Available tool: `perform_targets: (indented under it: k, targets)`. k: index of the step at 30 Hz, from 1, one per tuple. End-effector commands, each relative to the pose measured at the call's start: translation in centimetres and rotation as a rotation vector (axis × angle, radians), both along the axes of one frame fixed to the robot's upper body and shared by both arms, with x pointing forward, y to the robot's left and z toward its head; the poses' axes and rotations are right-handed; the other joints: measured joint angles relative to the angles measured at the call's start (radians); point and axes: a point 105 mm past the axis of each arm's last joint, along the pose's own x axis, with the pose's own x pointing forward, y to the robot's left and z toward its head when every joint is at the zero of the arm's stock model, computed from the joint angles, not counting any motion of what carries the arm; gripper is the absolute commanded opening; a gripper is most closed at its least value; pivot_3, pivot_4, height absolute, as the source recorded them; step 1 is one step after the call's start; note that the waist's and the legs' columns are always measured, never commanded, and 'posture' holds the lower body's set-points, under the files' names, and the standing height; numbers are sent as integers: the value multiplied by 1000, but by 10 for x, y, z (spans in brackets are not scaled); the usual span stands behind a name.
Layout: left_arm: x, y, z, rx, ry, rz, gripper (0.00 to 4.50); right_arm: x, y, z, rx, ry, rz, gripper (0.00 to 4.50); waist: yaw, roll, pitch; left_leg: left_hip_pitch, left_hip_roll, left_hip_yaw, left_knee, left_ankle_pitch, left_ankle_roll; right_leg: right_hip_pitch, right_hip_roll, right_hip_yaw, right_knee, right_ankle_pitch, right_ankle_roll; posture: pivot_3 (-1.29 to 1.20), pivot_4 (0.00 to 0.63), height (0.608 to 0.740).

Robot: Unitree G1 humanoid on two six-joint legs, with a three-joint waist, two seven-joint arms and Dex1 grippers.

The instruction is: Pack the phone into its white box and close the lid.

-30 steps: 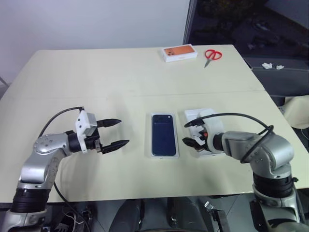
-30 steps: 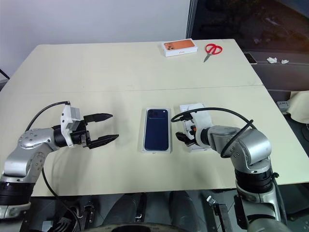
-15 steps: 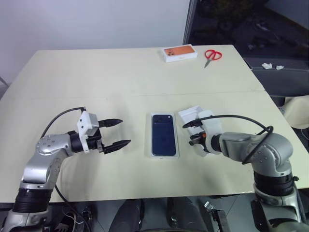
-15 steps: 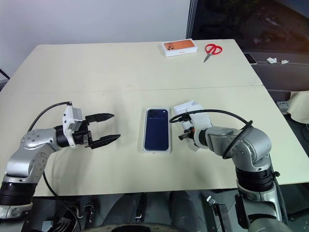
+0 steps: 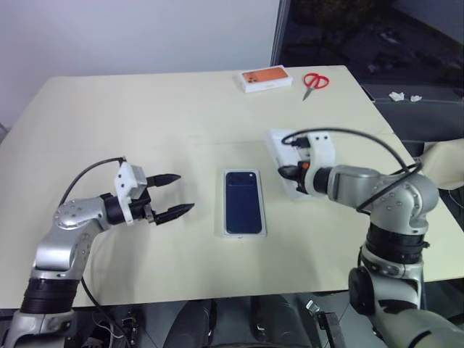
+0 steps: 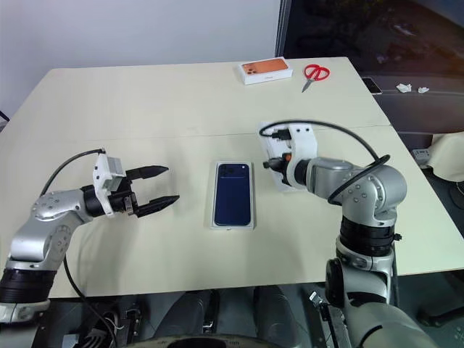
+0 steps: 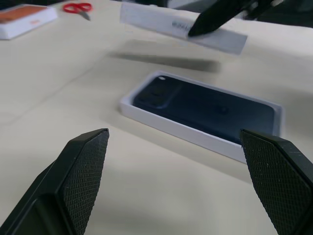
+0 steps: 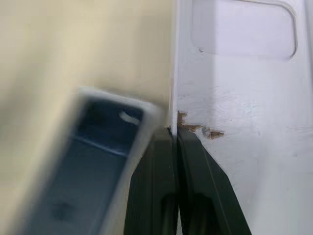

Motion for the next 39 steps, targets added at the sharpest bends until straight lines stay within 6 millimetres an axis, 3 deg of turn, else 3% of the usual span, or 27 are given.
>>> perform_targets:
  k: [1, 4, 10, 17, 22, 24, 32, 39]
  targets:
    - [11, 16, 24, -142, -18, 85, 4500, 1, 19, 59, 305, -106, 151, 100, 0, 1, 1, 0, 0, 0, 0, 0, 0, 0, 0, 0, 1, 0, 0, 0, 150, 740]
    - [17, 29, 32, -223, 17, 131, 4500, 5, 28, 72, 510, -55, 190, 100, 2, 1, 1, 0, 0, 0, 0, 0, 0, -1, 0, 0, 2, 0, 0, 0, 150, 740]
    - [16, 35, 36, -201, 10, 132, 4500, -16, 71, 38, 800, 147, 316, 100, 2, 3, 2, -1, 0, 1, -2, 0, 0, -2, 0, 2, 1, 0, 0, 0, 150, 740]
    - [8, 32, 27, -140, 17, 98, 4500, -43, 101, 20, 969, 329, 371, 100, -18, 7, 4, -3, 0, 3, -1, 0, 0, -7, 0, 4, 4, 2, -3, 0, 150, 740]
    - [2, 26, 20, -138, 32, 88, 4500, -60, 108, -3, 925, 450, 347, 100, -25, 3, -2, 1, 2, 1, -6, 0, 0, -1, 1, 2, -1, 0, -2, 0, 150, 740]
    - [1, 23, 19, -133, 29, 86, 4500, -62, 108, -5, 930, 467, 335, 100, -29, 10, 3, -3, 1, 4, -2, 0, 1, -5, 0, 4, 0, 1, -2, 0, 150, 740]
    - [-2, 15, 17, -133, 35, 66, 4500, -66, 106, -12, 920, 470, 324, 100, -24, 7, 2, 0, 2, 5, -1, -1, 2, -2, 2, 6, -1, 2, 2, 0, 150, 740]
    - [-4, 12, 12, -122, 55, 49, 4500, -58, 112, -14, 929, 512, 270, 100, -25, 7, 2, 0, 2, 5, -1, -1, 2, -3, 2, 6, -1, 3, 2, 0, 150, 740]
